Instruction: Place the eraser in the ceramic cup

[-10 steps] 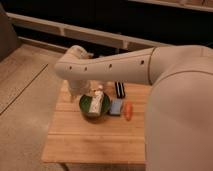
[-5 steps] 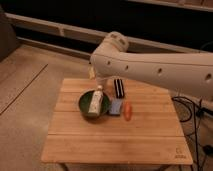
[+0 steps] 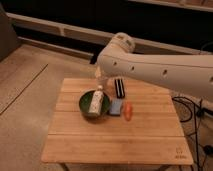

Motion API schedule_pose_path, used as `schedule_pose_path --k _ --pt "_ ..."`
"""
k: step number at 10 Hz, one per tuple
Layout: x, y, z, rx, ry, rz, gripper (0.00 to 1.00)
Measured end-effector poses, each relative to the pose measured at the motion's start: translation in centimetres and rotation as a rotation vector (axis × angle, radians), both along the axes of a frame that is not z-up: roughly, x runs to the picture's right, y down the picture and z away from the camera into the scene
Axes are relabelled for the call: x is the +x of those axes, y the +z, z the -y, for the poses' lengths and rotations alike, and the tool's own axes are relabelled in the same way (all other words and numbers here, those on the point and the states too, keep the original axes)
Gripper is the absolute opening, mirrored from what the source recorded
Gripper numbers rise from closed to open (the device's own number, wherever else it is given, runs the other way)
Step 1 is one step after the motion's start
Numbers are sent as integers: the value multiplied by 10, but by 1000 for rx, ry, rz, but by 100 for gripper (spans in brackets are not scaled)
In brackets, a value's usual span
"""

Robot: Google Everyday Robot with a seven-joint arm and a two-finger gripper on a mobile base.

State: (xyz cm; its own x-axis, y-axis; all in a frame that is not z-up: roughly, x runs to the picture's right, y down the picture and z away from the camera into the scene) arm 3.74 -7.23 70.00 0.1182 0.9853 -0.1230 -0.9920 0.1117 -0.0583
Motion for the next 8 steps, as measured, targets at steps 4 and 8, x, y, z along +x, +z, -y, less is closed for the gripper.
schedule_pose_path --k 4,8 --pt "84 41 -4 6 5 -69 65" --pt "133 72 -1 15 41 -86 65"
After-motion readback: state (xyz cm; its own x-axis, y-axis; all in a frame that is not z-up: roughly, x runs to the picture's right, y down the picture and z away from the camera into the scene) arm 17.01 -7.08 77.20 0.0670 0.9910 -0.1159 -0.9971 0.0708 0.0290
